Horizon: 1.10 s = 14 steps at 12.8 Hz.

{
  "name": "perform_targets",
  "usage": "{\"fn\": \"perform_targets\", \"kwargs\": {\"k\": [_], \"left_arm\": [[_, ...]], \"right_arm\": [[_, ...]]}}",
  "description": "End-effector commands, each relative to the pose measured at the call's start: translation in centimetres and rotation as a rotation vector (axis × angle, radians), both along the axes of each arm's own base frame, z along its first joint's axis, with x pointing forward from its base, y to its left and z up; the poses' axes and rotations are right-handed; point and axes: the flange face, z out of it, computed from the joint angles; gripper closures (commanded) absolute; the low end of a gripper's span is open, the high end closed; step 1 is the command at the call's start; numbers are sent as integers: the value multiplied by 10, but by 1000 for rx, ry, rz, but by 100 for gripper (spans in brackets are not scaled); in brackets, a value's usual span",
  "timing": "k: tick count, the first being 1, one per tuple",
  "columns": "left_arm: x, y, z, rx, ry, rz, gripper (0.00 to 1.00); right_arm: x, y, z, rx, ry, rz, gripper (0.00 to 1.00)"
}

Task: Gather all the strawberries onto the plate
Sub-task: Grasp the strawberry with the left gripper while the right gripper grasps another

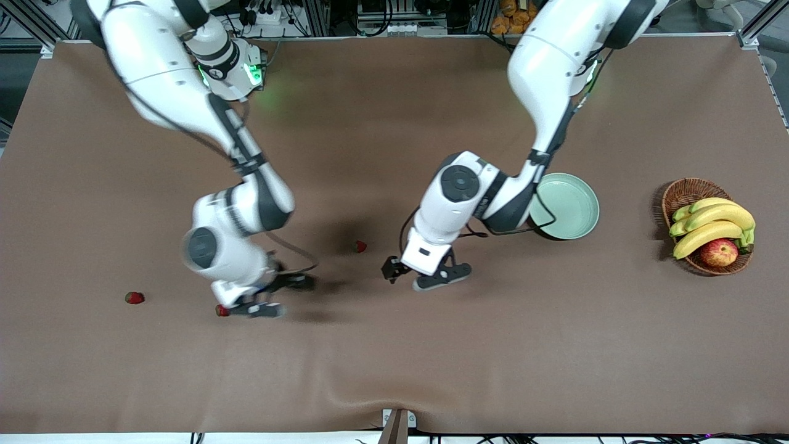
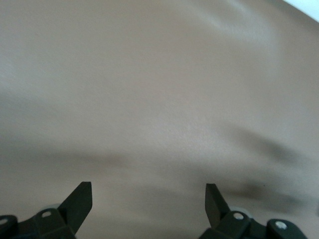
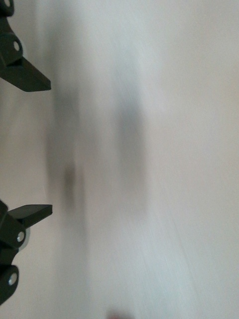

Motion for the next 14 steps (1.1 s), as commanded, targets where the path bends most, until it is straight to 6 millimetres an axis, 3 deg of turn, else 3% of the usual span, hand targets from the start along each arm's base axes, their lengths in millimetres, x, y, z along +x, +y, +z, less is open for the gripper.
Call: {"fn": "perform_targets", "kwargs": {"k": [1,4,6,10,14], "left_arm": [[-15,-40,-18,6,-73,-27,0],[-46,-75,-48,27,-175,-114,0],[-68,-94,-64,92,-245,-204,0],[-97,-119,-77,149,-294,-322,0],[-114,-127,-102,240,-336,-426,0]], "right_arm": [[5,-53,-2,-16,1,50,0],[12,-97,-26,-78,-21,155,0],[21,-116,-37,-113,-120,211,0],[25,-134,-51,-125,-145,224,0],[24,-134,-61,-126,-147,217,0]]}}
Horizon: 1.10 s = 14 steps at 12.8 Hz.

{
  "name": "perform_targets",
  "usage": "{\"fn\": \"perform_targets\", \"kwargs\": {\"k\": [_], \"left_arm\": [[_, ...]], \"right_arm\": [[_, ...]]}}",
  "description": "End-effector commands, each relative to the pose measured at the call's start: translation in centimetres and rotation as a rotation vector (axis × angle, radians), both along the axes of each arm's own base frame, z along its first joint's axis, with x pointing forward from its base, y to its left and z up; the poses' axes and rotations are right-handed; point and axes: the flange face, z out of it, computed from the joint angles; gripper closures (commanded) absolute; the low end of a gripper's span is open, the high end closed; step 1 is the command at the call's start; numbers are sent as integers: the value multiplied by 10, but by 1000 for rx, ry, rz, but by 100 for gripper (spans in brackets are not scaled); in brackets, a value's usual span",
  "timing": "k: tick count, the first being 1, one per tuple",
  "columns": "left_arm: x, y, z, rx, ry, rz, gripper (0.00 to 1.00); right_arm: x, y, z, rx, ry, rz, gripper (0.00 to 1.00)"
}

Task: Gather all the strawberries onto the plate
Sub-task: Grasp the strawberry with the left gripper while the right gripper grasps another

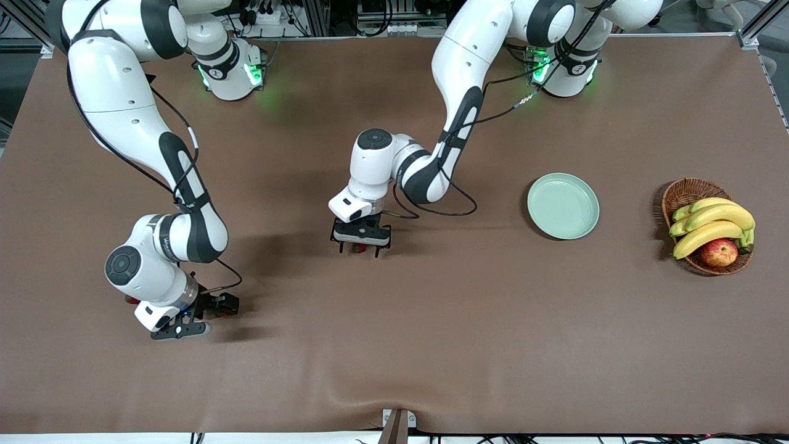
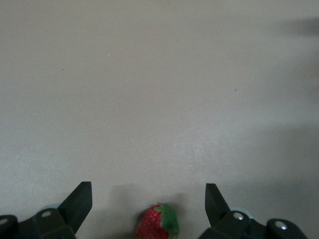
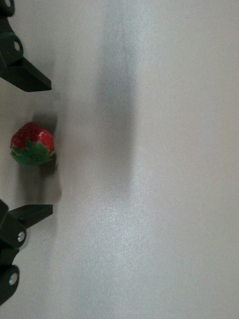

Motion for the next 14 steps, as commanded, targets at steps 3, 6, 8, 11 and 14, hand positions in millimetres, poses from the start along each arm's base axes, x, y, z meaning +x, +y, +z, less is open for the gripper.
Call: {"fn": "perform_targets", "kwargs": {"k": [3,6,8,11,14], "left_arm": [[-13,-13,-15,44,-47,-67,0],[-21,-18,-16,39,-38,-61,58],[-22,-18,-18,24,-28,-24,100],[-22,-17,-19,22,-24,-14,100],[-11,-14,7,-24,-26,43,100]], "right_arm": [[1,-3,-5,-4,0,14,16],[1,-3,-5,-7,0,49,60],[1,-3,-5,-7,3,54,86],[2,-2,-1,-3,-2,53,100],[16,16,28,13,-8,75,100]]}}
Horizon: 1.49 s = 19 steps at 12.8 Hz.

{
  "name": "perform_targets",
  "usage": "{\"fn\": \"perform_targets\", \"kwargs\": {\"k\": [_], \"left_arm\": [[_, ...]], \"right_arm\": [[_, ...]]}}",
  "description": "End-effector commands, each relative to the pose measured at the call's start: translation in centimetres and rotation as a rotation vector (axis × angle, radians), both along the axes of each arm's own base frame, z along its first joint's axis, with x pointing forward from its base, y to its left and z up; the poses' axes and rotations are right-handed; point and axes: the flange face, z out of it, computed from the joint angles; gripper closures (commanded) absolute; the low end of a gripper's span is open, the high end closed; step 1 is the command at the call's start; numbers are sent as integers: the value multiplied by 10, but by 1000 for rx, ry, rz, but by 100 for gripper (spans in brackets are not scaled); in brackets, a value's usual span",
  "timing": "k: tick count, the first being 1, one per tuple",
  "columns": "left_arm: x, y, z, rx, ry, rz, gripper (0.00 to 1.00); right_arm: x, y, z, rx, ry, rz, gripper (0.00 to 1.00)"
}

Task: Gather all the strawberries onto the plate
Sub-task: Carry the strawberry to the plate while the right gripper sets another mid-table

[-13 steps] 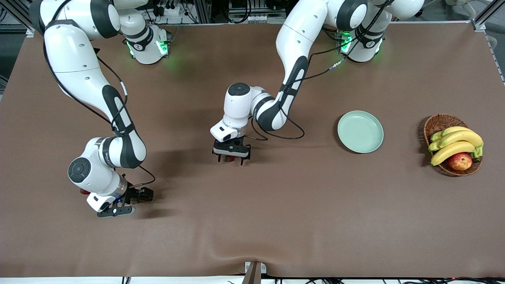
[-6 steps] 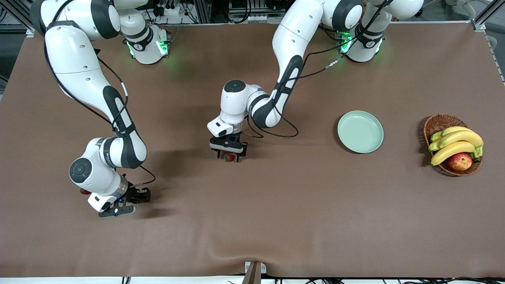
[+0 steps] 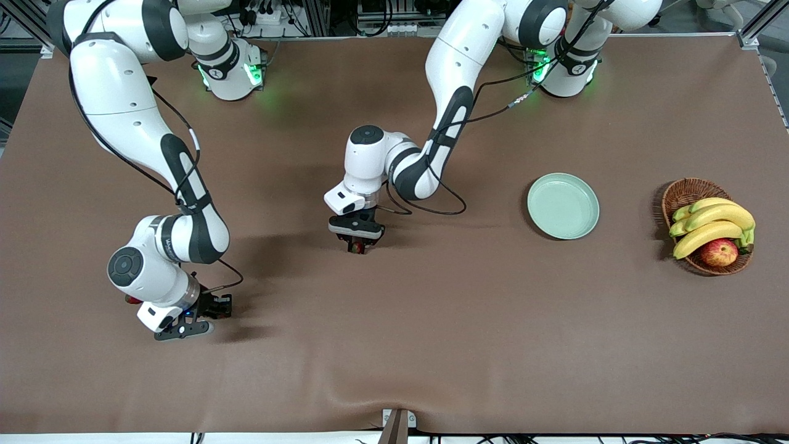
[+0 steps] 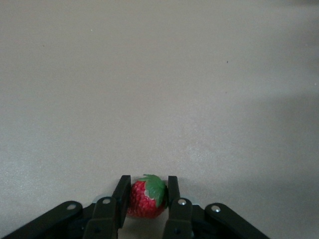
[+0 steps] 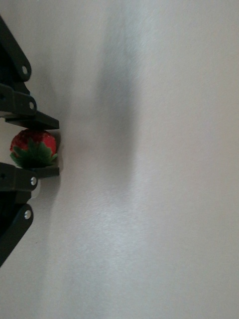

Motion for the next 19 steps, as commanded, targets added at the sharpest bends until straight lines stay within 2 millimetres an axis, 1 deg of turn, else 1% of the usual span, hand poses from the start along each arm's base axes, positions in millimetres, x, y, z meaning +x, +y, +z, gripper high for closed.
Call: {"fn": "perform_targets", "kwargs": {"k": [1,2,4,5,7,8,9,10,11,12,13,14,15,16,17,19], "left_arm": [[31,18,37,-42,-14,121,100],[63,45,59,-48,-11,208,100],[130,117,97,-36,21,386,100],[156,156,112,-24,60,483,100],[197,241,127,36,138,636,100],[207,276,129,51,167,678,100],[207,305,122,77,203,706,100],[196,323,114,105,241,714,100],[183,351,112,128,284,724,100],[166,369,114,145,323,714,100],[149,383,119,156,354,693,100],[132,397,118,171,386,681,100],[120,413,113,183,417,685,100],[108,425,102,202,450,686,100],[97,431,88,224,479,688,100],[84,439,70,258,517,689,100]], "right_arm": [[17,18,37,23,14,35,100],[22,26,49,35,6,43,100],[21,51,62,111,-2,20,100],[18,65,63,165,15,1,100],[5,103,61,268,91,-13,100],[-2,117,57,337,149,-54,100],[-11,138,53,390,211,-100,100],[-20,166,52,408,249,-106,100],[-29,189,50,403,267,-97,100],[-38,213,47,398,284,-85,100],[-49,239,46,393,299,-81,100],[-60,263,41,385,314,-83,100],[-69,281,39,380,325,-77,100],[-75,292,35,372,332,-61,100],[-78,296,30,367,339,-55,100],[-87,306,14,351,360,-40,100]]}}
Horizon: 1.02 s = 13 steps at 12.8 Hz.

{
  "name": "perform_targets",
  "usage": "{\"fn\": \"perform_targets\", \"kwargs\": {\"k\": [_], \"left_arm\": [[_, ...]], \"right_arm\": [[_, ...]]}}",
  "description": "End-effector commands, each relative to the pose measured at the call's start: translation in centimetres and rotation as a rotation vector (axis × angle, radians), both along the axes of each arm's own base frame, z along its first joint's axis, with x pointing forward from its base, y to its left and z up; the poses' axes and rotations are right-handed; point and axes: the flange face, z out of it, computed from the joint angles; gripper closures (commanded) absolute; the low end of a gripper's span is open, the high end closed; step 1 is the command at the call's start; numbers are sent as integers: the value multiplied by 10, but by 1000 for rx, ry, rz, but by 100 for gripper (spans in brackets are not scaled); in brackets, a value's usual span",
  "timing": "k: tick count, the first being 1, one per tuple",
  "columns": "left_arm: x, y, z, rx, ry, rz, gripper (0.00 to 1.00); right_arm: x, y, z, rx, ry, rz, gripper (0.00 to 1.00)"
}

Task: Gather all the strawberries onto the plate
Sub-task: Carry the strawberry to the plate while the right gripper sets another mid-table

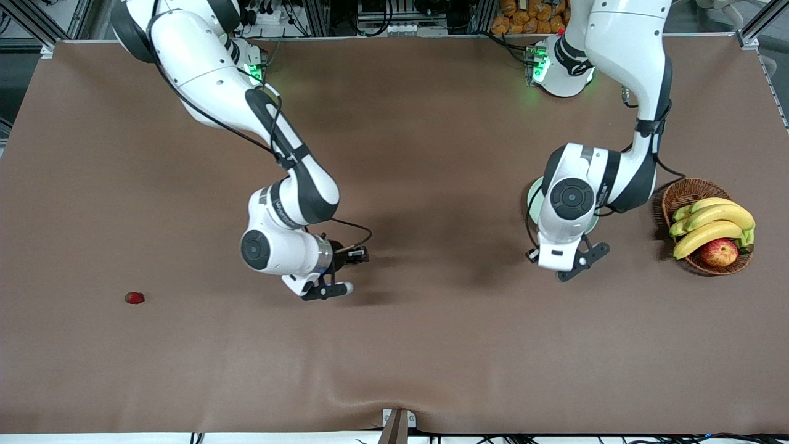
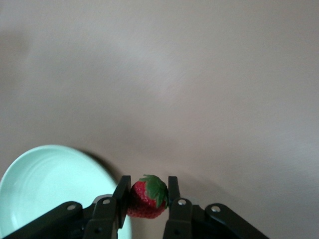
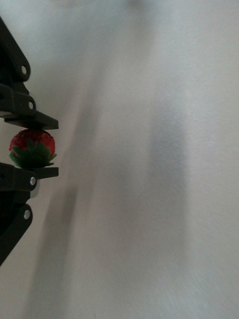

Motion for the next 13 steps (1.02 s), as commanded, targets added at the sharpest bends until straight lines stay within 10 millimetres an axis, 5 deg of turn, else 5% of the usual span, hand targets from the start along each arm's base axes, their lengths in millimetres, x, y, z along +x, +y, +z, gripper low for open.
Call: {"fn": "perform_targets", "kwargs": {"k": [1,3,4,5,6,7,8,9,11,13], "left_arm": [[-28,11,-17,5,68,-12,100],[-38,16,-20,26,117,-9,100],[-45,20,-25,38,143,-8,100],[-52,24,-30,56,159,-19,100],[-58,28,-33,74,169,-37,100],[-62,31,-34,86,176,-48,99],[-62,30,-33,82,177,-61,27],[-62,29,-28,78,175,-68,0],[-56,20,5,57,149,-76,0],[-39,-11,48,13,65,-95,0]], "right_arm": [[-8,5,-21,-11,26,6,100],[-18,19,-30,-20,33,29,100],[-16,18,-31,-19,22,23,80],[-15,18,-30,-18,13,17,33],[-13,17,-29,-17,3,12,6],[-9,13,-29,-18,-6,2,0],[-4,6,-26,-16,-12,-10,0],[3,-4,-21,-11,-16,-29,0],[28,-41,4,2,-45,-80,0],[55,-100,32,10,-76,-156,0]]}}
